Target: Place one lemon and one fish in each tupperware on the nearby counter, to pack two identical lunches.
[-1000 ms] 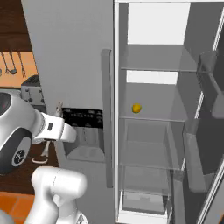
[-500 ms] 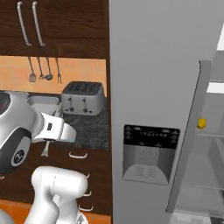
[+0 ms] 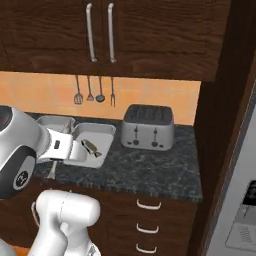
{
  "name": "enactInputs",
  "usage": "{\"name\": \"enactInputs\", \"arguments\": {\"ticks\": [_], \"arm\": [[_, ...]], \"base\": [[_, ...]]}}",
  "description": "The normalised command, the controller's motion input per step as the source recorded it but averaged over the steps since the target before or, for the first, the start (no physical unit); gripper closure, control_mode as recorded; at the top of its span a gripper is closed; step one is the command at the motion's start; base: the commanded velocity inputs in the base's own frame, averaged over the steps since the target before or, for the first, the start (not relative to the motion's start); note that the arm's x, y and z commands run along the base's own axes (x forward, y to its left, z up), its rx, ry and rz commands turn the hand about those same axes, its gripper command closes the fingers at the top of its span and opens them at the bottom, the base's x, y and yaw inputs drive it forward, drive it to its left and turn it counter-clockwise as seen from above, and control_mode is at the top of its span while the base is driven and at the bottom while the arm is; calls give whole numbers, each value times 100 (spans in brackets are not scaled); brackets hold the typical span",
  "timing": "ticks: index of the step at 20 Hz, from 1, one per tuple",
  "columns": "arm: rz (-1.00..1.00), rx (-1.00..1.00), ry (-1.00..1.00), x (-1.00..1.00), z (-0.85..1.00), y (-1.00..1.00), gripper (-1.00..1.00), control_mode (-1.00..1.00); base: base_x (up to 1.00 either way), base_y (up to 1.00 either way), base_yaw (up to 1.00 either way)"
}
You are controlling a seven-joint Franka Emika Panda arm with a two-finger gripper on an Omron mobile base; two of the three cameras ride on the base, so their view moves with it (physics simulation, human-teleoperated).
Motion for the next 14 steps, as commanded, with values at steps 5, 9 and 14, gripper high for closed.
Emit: {"name": "enactInputs", "arguments": {"ticks": [5,9,14], "arm": [[0,0,0,0,0,0,100,100],[0,0,0,0,0,0,100,100],[0,0,0,0,0,0,100,100]], "base": [[55,100,1],[59,100,0],[43,100,0]]}}
